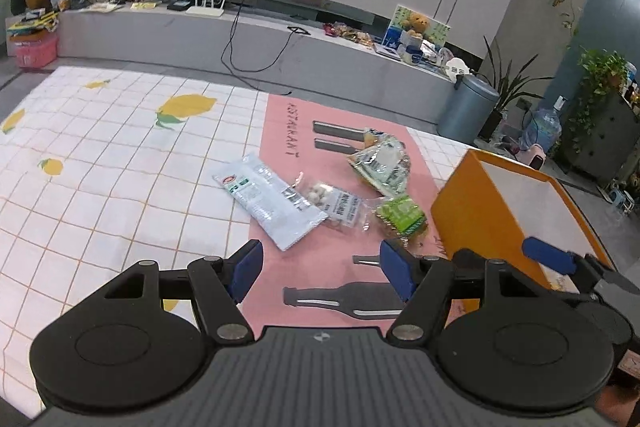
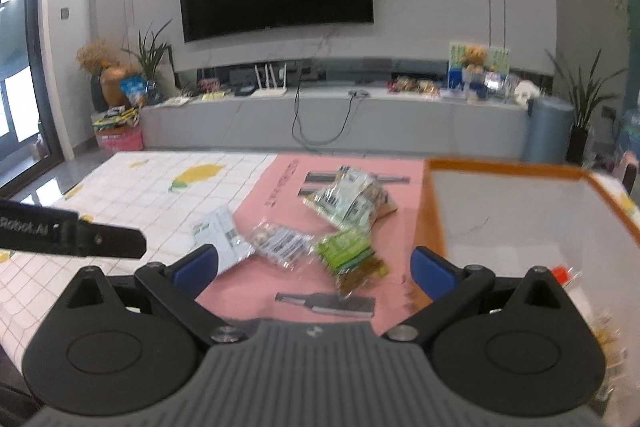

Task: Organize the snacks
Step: 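Withdraw both grippers from the box back over the snack pile, then grasp the white milk-drink stick pack with the right gripper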

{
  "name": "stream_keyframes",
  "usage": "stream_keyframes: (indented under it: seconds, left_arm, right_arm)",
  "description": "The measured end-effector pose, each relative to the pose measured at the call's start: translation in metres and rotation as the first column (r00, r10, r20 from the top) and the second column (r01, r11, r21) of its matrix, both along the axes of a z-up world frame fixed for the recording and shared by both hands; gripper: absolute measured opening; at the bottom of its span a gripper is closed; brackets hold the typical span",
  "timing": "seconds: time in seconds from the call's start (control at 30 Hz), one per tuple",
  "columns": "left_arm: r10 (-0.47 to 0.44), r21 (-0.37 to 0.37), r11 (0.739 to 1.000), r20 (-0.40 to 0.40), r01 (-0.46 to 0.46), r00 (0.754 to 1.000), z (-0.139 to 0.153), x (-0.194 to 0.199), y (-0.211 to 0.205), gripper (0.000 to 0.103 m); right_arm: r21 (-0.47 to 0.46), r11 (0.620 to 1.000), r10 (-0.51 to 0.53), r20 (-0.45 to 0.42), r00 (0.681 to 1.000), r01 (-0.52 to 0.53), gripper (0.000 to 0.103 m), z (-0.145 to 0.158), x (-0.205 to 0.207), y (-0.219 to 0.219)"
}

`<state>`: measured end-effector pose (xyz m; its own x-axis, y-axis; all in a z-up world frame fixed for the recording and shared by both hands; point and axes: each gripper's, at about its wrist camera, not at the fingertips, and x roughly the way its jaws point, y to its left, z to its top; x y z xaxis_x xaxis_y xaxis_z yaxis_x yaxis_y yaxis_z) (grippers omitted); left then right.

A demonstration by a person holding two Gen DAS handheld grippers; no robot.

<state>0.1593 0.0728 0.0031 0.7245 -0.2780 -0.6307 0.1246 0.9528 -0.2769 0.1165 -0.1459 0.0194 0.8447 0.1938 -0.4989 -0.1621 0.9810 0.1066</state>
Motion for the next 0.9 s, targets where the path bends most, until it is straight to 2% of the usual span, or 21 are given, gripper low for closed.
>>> stream_keyframes:
  seconds: [0.13,0.3,0.4,0.63,0.73,0.9]
  left_arm:
    - [0.007,-0.013,1.000,-0.023,-0.008,1.000,-0.012,0.009,0.010,0.079]
    - [0.018,0.016,1.000,-0.025,-0.018,1.000,-0.019,0.023,0.016,0.079]
    - [0.022,0.023,1.000,-0.047,-0.021,0.999,-0.025,0.028,0.019,0.079]
    - [0.063,0.018,0.998,-0.097,-0.062,0.993,-0.027,0.032,0.025,0.078]
    - [0.088,0.021,0.996,-0.097,-0.086,0.991,-0.024,0.033,0.029,0.078]
    - [0.122,0.004,0.993,-0.112,-0.122,0.986,-0.023,0.034,0.042,0.078]
  right_arm:
    - [-0.043,0.999,-0.006,-0.021,1.000,0.005,0.100,-0.012,0.010,0.009]
    - [-0.101,0.995,0.009,-0.044,0.999,-0.013,0.100,-0.028,0.020,0.027]
    - [-0.183,0.983,0.007,-0.028,1.000,-0.012,0.099,-0.035,0.023,0.037]
    - [-0.239,0.970,0.064,0.065,0.996,-0.046,0.095,-0.038,0.013,0.050]
    - [-0.238,0.969,0.092,0.075,0.993,-0.072,0.088,-0.041,0.011,0.055]
    - [-0.194,0.977,0.098,0.055,0.994,-0.086,0.088,-0.046,0.017,0.062]
